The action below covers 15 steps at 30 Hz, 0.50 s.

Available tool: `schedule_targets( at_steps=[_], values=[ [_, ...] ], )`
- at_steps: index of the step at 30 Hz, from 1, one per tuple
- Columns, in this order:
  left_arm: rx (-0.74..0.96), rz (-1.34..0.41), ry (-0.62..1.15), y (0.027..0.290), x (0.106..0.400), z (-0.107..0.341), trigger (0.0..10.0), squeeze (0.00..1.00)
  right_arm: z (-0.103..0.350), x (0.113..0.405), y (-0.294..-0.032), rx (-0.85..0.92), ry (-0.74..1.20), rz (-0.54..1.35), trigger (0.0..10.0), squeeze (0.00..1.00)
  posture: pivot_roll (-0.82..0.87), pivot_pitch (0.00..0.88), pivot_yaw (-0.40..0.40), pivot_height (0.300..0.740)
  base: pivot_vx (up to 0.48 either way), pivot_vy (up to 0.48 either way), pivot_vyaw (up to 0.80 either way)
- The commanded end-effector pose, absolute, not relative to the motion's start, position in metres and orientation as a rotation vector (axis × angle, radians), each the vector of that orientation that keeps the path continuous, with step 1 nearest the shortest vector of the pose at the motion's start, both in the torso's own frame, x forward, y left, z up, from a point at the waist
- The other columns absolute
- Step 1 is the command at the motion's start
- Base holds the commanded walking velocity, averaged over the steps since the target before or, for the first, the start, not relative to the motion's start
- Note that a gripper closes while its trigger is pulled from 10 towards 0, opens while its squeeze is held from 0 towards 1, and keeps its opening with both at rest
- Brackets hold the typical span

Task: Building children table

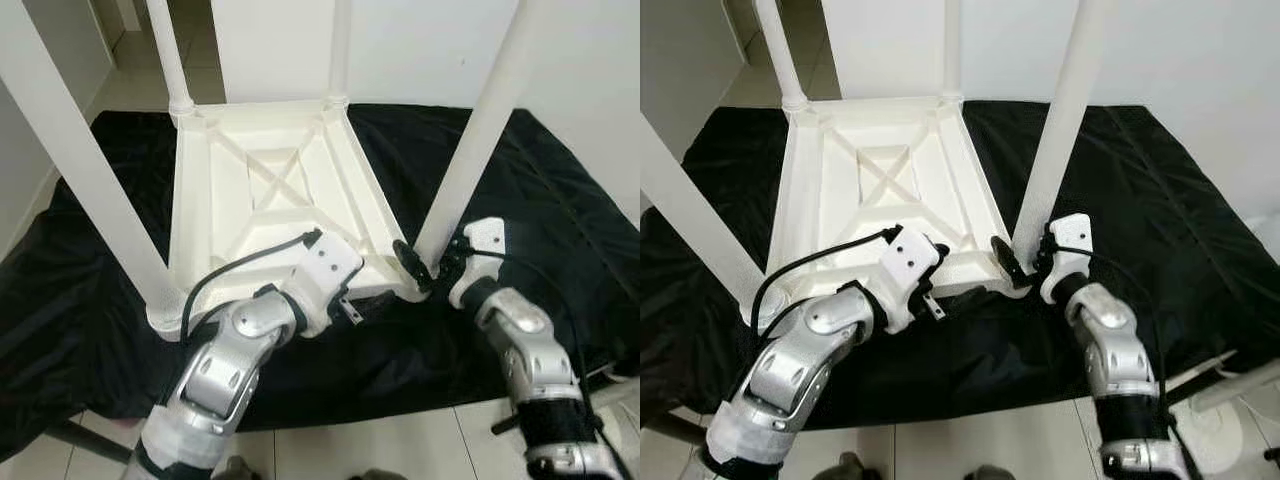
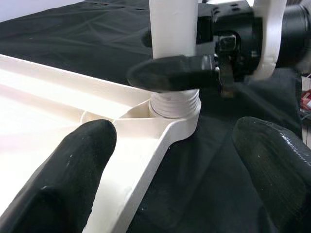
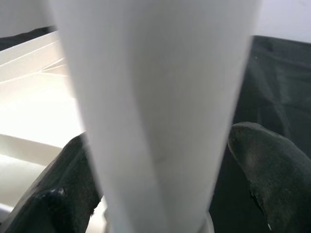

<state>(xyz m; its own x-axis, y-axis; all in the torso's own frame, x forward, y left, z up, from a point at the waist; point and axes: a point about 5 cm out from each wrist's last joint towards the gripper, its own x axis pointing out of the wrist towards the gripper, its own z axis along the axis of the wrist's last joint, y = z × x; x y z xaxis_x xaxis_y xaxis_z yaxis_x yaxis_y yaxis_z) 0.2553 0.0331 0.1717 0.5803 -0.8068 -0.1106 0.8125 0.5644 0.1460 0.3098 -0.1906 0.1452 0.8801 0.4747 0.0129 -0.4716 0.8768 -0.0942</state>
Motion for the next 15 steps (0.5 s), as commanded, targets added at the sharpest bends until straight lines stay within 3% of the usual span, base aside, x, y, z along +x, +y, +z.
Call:
schedule_targets(
  at_steps=[1, 2, 3, 5, 15],
  values=[
    [0.197, -0.89, 0.043, 0.034, 0.258, 0.17, 10.0, 0.0, 0.143, 0.312, -0.189, -0.103, -0.026, 0.532, 10.0, 0.0, -0.08, 0.0, 0.007, 0.74, 0.0, 0.0, 0.0],
    [0.213, -0.889, 0.038, 0.033, 0.258, 0.168, 10.0, 0.0, 0.141, 0.315, -0.189, -0.126, -0.009, 0.56, 3.5, 0.0, -0.08, 0.0, 0.003, 0.74, 0.0, 0.0, 0.0],
    [0.213, -0.889, 0.038, 0.033, 0.258, 0.168, 10.0, 0.0, 0.141, 0.315, -0.189, -0.126, -0.009, 0.56, 3.5, 0.0, -0.08, 0.0, 0.003, 0.74, 0.0, 0.0, 0.0],
    [0.244, -0.879, 0.021, 0.032, 0.26, 0.168, 10.0, 0.0, 0.136, 0.319, -0.191, -0.148, 0.033, 0.608, 0.0, 0.0, -0.06, 0.0, -0.009, 0.74, 0.0, 0.0, 0.0],
    [0.237, -0.864, 0.018, 0.032, 0.261, 0.17, 10.0, 0.0, 0.13, 0.316, -0.197, -0.135, 0.062, 0.662, 0.0, 0.0, -0.07, 0.0, -0.011, 0.74, 0.0, 0.0, 0.0]
  ],
)
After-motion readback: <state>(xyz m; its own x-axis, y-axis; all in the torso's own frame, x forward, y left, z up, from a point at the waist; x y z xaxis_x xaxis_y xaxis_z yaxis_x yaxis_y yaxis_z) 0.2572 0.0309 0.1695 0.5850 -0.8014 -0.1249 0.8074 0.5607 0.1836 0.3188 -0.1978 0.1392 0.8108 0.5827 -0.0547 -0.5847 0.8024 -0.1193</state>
